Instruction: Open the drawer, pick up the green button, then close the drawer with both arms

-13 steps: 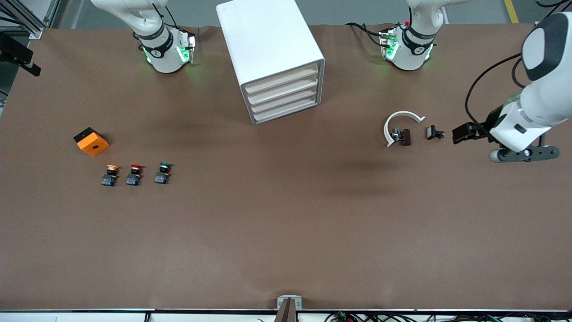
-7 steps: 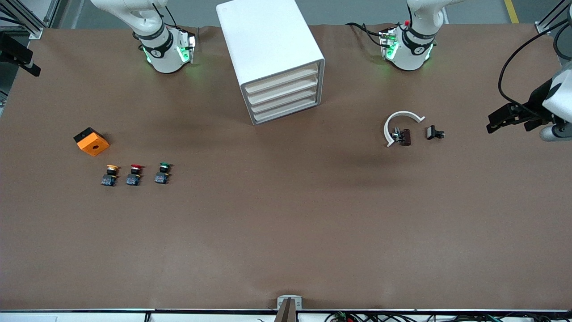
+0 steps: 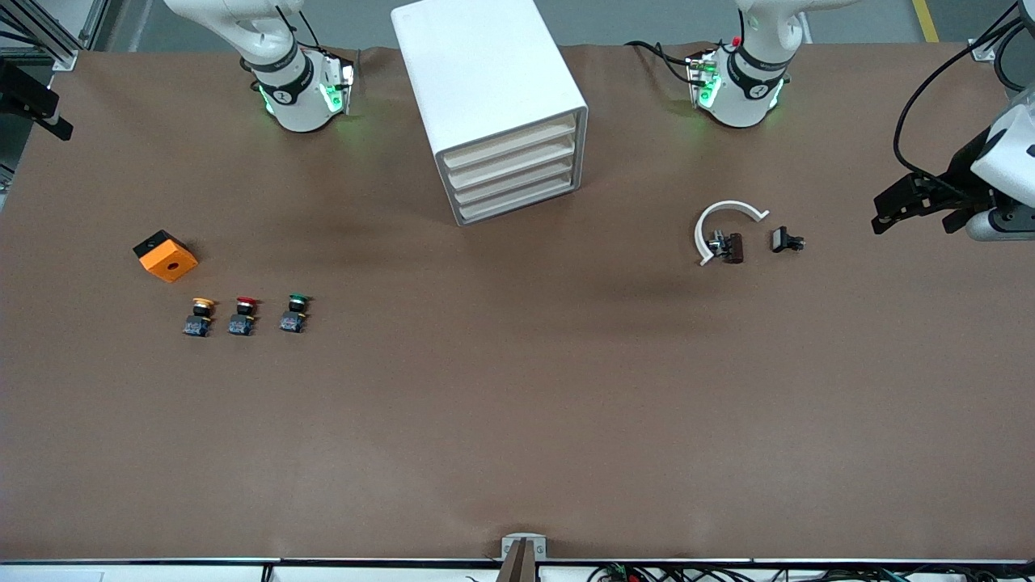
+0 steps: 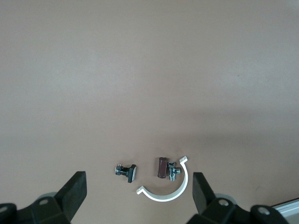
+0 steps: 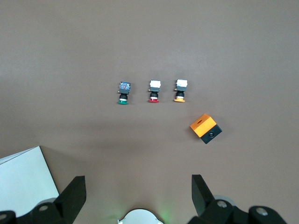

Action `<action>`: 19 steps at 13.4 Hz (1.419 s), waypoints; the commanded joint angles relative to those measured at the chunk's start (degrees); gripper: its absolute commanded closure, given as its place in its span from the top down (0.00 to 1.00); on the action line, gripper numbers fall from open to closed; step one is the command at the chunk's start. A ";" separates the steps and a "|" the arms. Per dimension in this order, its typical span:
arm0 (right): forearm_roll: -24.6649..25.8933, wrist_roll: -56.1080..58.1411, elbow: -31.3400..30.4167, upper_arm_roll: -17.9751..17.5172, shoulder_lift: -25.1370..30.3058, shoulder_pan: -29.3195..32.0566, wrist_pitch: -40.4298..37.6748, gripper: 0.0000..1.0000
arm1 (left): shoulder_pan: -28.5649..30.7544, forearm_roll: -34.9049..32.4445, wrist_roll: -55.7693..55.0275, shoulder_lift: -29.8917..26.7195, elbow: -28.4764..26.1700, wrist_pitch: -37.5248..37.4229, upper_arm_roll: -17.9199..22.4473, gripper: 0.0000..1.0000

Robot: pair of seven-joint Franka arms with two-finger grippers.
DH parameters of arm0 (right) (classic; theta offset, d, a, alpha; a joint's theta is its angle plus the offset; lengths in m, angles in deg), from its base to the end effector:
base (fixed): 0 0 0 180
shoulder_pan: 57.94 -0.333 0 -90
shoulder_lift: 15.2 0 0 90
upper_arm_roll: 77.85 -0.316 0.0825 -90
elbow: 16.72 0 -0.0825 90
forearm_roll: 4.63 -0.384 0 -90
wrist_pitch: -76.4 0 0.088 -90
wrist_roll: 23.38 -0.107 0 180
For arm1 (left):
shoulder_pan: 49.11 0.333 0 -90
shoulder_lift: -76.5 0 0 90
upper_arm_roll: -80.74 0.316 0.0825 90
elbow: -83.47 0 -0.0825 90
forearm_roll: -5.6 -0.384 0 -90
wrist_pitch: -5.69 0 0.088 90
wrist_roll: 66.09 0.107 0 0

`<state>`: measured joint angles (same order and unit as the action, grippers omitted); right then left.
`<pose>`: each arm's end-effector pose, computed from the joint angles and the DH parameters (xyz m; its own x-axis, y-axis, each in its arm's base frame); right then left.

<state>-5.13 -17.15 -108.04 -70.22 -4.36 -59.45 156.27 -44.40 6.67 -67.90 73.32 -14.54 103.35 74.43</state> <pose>0.4707 -0.0574 0.6950 0.9999 0.0061 -0.0085 0.0058 -0.9994 -0.0347 0.5474 -0.0186 0.6003 0.9988 0.0061 0.0486 0.0054 -0.9999 0.0141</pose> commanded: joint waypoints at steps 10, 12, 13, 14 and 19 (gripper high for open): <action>-0.47 -2.19 0.09 0.02 1.03 0.02 -0.24 1.00 | -7.15 -0.11 0.23 1.15 2.04 -0.45 6.19 1.00; -0.47 -3.59 0.09 -0.07 1.11 -0.16 -0.24 1.00 | -7.79 -0.19 -0.21 1.15 2.39 -0.45 7.54 1.00; -0.47 -3.68 0.09 -0.07 1.03 -0.16 -0.15 1.00 | -7.70 -0.19 -0.30 1.15 2.39 -0.54 7.54 1.00; -0.47 -3.68 0.09 -0.07 1.03 -0.16 -0.15 1.00 | -7.53 -0.19 0.05 1.06 2.82 -0.71 7.45 1.00; -0.56 -3.77 0.09 -0.15 1.03 -0.33 -0.15 1.00 | -7.53 -0.28 0.49 0.71 7.91 -7.01 7.63 1.00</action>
<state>-5.18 -19.68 -107.84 -70.28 -4.23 -59.46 156.27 -51.29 6.67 -67.96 73.76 -10.16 101.19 81.34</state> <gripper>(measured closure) 0.000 0.000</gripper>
